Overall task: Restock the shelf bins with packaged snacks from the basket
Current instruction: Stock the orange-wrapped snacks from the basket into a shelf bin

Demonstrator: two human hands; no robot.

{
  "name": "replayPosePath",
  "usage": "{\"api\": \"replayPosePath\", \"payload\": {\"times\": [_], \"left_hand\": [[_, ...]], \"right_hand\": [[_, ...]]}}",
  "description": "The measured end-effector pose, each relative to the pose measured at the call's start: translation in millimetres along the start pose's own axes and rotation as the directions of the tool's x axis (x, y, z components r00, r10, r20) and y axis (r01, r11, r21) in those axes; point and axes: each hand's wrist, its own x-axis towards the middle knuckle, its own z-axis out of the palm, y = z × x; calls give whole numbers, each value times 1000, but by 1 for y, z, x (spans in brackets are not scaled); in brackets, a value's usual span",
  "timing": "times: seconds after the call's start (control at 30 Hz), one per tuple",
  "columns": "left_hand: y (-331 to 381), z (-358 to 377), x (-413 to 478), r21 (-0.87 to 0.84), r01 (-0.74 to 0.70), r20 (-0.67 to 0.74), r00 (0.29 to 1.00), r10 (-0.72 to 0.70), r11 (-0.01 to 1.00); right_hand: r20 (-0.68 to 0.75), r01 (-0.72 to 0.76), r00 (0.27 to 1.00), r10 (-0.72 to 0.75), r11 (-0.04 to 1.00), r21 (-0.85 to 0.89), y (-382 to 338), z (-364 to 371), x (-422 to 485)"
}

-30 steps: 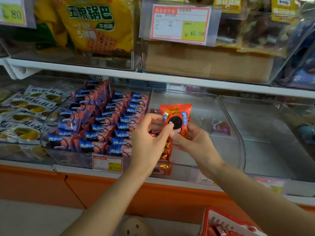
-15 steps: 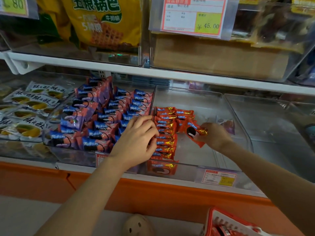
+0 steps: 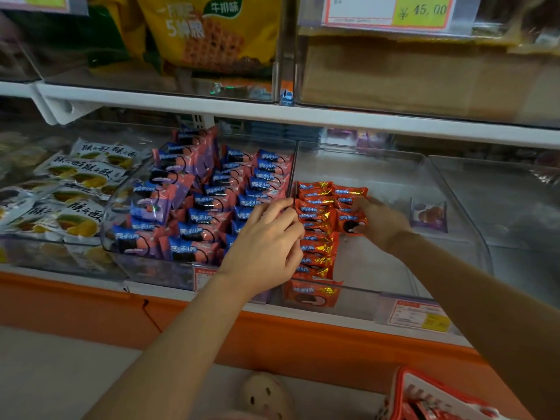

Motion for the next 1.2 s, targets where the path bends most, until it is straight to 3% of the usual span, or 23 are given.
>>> {"api": "replayPosePath", "payload": {"times": [0.17,0.3,0.37,0.57,0.87,1.0,1.1,1.2], "left_hand": [[0,1,0,0,-2,-6,1000,2,1000],[-1,1,0,-4,-1,-9,1000,1,1000],[-1,2,0,1,-4,-11,1000,4,1000],[0,3,0,-1,-13,-32,999,13,1000],[3,-2,0,95,-11,3,1000,10,995],[13,-5,0,224,-2,62,998,-12,975],[30,-9,-3,326,66,38,996,-83,943],[57,-13,-9,330,130,46,987,-154,935]], "right_hand": [[-59,8,998,-14,995,-98,-7,2,1],[-94,90,987,-133,926,-367,-9,5,3],[-75,90,988,-132,907,-411,-10,2,4],[-21,60,997,-69,955,-291,-13,3,2],[-70,37,997,-43,995,-91,-16,-16,-36],[-127,123,984,-121,992,3,-14,-29,-69],[-171,196,964,-203,979,-55,-9,-36,-105],[-170,266,949,-264,964,-14,0,-34,-144]]}}
